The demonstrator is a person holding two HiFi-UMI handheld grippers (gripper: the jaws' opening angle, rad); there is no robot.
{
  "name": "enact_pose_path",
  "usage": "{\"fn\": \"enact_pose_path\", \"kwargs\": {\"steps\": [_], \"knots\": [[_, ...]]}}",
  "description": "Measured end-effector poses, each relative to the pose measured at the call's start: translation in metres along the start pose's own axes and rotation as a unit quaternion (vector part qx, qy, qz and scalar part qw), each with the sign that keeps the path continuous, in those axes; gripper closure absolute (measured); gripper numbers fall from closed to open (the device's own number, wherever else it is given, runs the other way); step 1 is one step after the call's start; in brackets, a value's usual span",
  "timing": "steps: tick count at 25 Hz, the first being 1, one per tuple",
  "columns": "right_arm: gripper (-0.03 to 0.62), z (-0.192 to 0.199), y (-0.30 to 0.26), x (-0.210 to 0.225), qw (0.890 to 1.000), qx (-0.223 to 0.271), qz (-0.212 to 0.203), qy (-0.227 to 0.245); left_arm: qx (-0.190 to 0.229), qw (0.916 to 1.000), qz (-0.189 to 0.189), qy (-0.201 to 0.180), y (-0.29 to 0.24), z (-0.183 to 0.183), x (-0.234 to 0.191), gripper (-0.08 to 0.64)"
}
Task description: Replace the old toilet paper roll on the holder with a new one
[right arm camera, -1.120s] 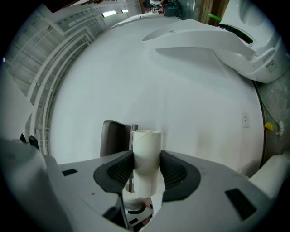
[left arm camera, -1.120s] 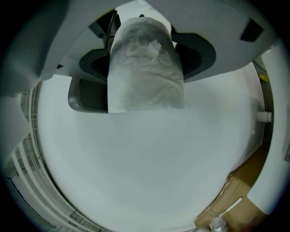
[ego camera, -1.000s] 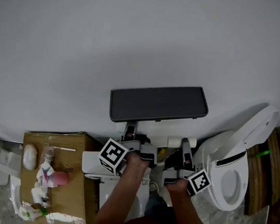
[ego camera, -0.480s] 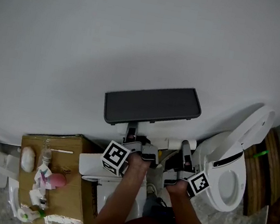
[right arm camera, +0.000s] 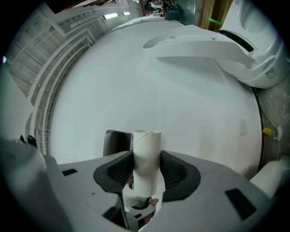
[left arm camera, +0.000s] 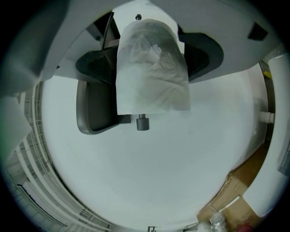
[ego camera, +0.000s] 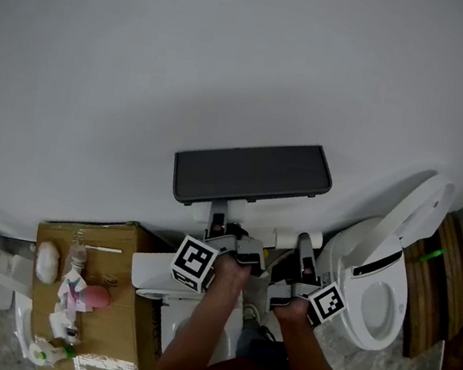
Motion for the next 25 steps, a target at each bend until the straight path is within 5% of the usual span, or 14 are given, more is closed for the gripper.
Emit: {"fn": "enact_pose_path", "kwargs": {"steps": [25], "knots": [[0.403,0.007,0.058,-0.017,1.000,-0.001,-0.021,0.017,-0.010,0.9993,-0.037,-0.002,0.080,0.007,0.021,0.069]]}}
Point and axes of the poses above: the fingertips, and each gripper's own axes: y backward along the fingers, x to its right, z out of its underside, the point moved 7 cm from there along y, backward along the fingers, and after that the axes turned 15 degrees about z, right-handed, at the moved point
